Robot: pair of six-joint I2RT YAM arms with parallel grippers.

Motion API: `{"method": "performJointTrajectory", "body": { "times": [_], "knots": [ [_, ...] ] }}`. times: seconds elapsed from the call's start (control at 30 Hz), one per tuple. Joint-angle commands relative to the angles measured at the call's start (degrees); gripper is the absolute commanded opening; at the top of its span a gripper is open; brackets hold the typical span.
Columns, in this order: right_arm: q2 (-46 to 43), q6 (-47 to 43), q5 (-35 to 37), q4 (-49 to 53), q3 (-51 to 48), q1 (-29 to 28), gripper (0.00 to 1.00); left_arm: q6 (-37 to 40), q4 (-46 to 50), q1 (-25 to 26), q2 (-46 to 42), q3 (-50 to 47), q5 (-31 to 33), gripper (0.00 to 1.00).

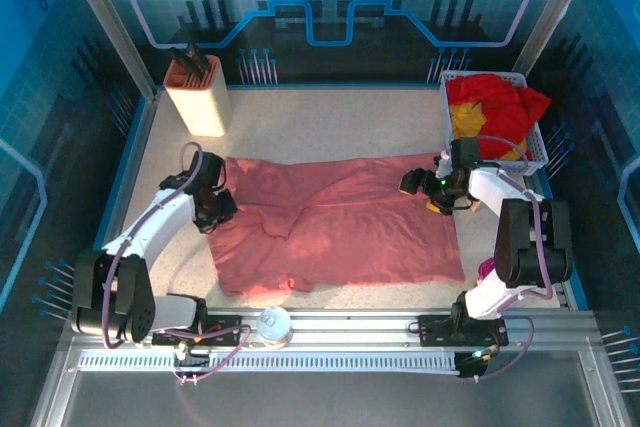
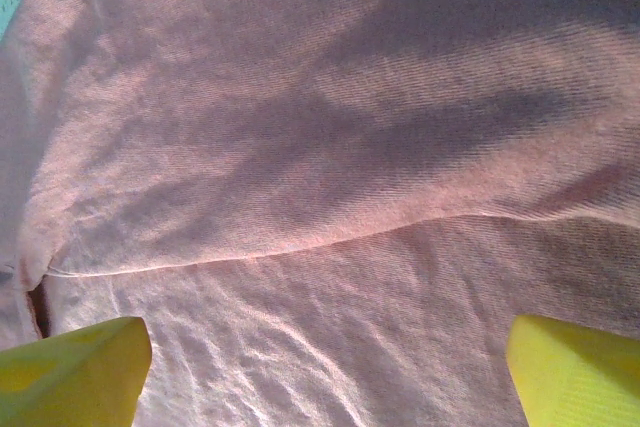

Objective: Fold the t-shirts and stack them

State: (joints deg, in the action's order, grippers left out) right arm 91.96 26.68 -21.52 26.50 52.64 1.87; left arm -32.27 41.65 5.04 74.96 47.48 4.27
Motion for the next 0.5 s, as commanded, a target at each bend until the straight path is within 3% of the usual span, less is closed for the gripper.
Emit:
{"method": "performJointTrajectory", "body": {
  "times": [0.0,0.47],
  "knots": [
    [0.72,-0.39,-0.97,0.21,0.84,-0.77,0.92,-0.13,7.27,0.06,-2.06,0.80,-2.03,0.00],
    [0.27,-0.37,-1.02,0.27,0.48,-0.81,0.92,-1.13,15.15,0.06,-8.22,1.33,-4.15,0.00]
  ]
}}
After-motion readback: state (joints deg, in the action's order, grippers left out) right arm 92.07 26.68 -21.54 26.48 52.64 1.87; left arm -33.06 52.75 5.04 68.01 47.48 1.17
